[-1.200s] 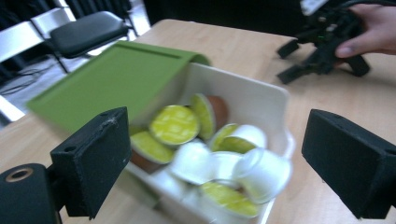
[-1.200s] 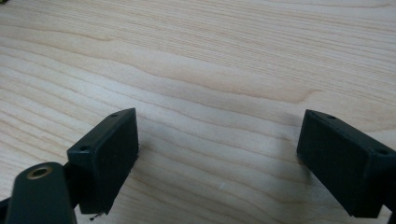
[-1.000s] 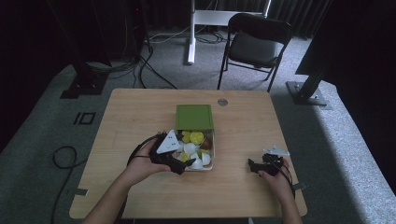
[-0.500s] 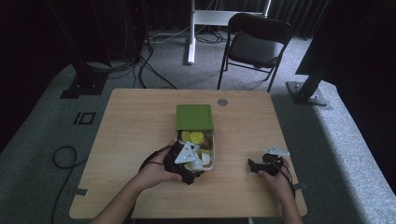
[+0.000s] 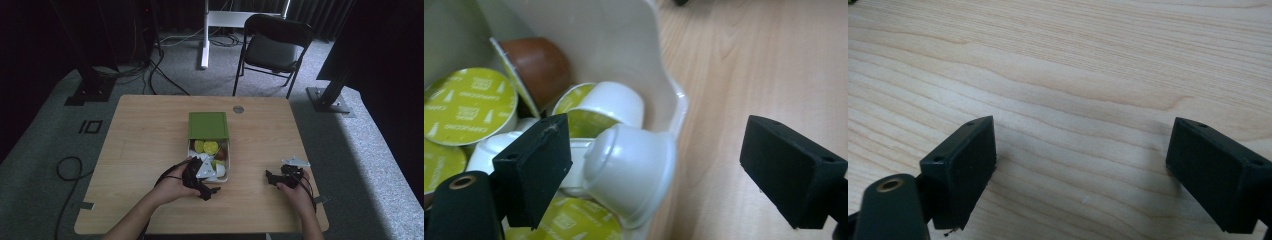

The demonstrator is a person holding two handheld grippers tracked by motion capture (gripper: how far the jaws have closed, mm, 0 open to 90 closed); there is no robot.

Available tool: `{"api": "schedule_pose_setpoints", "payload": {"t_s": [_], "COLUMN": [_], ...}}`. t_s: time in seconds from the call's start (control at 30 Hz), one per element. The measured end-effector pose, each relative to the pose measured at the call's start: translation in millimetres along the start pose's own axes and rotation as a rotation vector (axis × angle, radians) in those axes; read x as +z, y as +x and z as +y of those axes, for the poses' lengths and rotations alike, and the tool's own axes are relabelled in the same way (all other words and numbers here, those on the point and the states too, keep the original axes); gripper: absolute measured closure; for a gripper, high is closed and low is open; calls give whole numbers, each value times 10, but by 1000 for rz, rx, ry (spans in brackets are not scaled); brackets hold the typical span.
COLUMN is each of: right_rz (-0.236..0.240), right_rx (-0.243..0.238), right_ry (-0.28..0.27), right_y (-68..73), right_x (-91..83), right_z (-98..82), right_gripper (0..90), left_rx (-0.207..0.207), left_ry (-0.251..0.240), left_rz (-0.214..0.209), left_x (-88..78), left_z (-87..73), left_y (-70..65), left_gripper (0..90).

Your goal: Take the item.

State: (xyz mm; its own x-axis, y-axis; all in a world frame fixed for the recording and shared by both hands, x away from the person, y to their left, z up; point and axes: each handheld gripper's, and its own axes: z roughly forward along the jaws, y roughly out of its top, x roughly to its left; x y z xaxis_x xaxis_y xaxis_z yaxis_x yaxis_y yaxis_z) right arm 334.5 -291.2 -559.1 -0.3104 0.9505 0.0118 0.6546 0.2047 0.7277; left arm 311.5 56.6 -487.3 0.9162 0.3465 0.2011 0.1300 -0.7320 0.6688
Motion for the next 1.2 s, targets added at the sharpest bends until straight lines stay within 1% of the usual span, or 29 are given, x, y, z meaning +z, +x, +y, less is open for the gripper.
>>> {"api": "schedule_pose_setpoints", "payload": {"t_s": [0.1, 0.17, 0.2, 0.23, 0.27, 0.3, 0.37, 0.4, 0.43, 0.47, 0.5, 0.57, 0.63, 0.67, 0.7, 0.73, 0.83, 0.9, 0.93, 1.0, 1.03, 1.1, 1.13, 1.2], "right_rz": [0, 0, 0, 0, 0, 0, 0, 0, 0, 0, 0, 0, 0, 0, 0, 0, 0, 0, 0, 0, 0, 0, 0, 0], "right_rx": [0, 0, 0, 0, 1, 1, 0, 0, 0, 0, 0, 0, 0, 0, 1, 0, 1, 1, 1, 0, 0, 1, 0, 0], "right_ry": [0, 0, 0, 0, 1, 0, 0, 0, 0, 0, 0, 0, 0, 0, 0, 0, 0, 0, 0, 0, 0, 0, 0, 0], "right_y": [0, 0, 0, 0, 1, 0, 0, 0, 0, 0, 0, 0, 0, 0, 0, 0, 0, 0, 1, 0, 0, 0, 0, 0], "right_x": [0, 0, 0, 0, 0, 0, 0, 0, 0, 0, 0, 0, 0, 0, 0, 0, 0, 0, 0, 0, 0, 0, 0, 0], "right_z": [0, 0, 0, 0, 0, 0, 0, 0, 0, 0, 0, 0, 0, 0, 0, 0, 0, 0, 0, 0, 0, 0, 0, 0], "right_gripper": [124, 125, 125, 124, 125, 124, 124, 124, 124, 124, 124, 125, 124, 124, 124, 124, 124, 124, 125, 124, 125, 125, 124, 125], "left_rx": [7, -2, 3, 4, 8, 16, 11, 10, 10, 5, -2, -21, -45, -55, -75, -80, -66, -75, -72, -85, -83, -105, -108, -119], "left_ry": [38, 42, 43, 55, 68, 73, 98, 103, 118, 138, 157, 170, 184, 174, 163, 161, 160, 153, 148, 130, 125, 101, 92, 85], "left_rz": [2, 2, 2, 7, 17, 20, 19, 21, 32, 32, 25, 38, 32, 21, 11, 5, 13, 6, 3, -3, -5, -7, -5, -4], "left_x": [28, 40, 46, 52, 58, 64, 79, 86, 96, 106, 116, 121, 122, 128, 128, 127, 128, 122, 114, 96, 83, 53, 43, 30], "left_z": [-13, -21, -24, -24, -23, -24, -28, -31, -40, -46, -51, -47, -26, -22, -21, -22, -14, -11, -9, -2, 4, 22, 30, 43], "left_y": [10, 19, 18, 16, 12, 9, 8, 8, 15, 16, 17, 17, 26, 36, 42, 49, 36, 34, 36, 29, 26, 24, 24, 21], "left_gripper": [169, 219, 219, 252, 255, 296, 346, 353, 357, 386, 393, 425, 426, 431, 430, 430, 436, 443, 450, 465, 475, 513, 524, 541]}}
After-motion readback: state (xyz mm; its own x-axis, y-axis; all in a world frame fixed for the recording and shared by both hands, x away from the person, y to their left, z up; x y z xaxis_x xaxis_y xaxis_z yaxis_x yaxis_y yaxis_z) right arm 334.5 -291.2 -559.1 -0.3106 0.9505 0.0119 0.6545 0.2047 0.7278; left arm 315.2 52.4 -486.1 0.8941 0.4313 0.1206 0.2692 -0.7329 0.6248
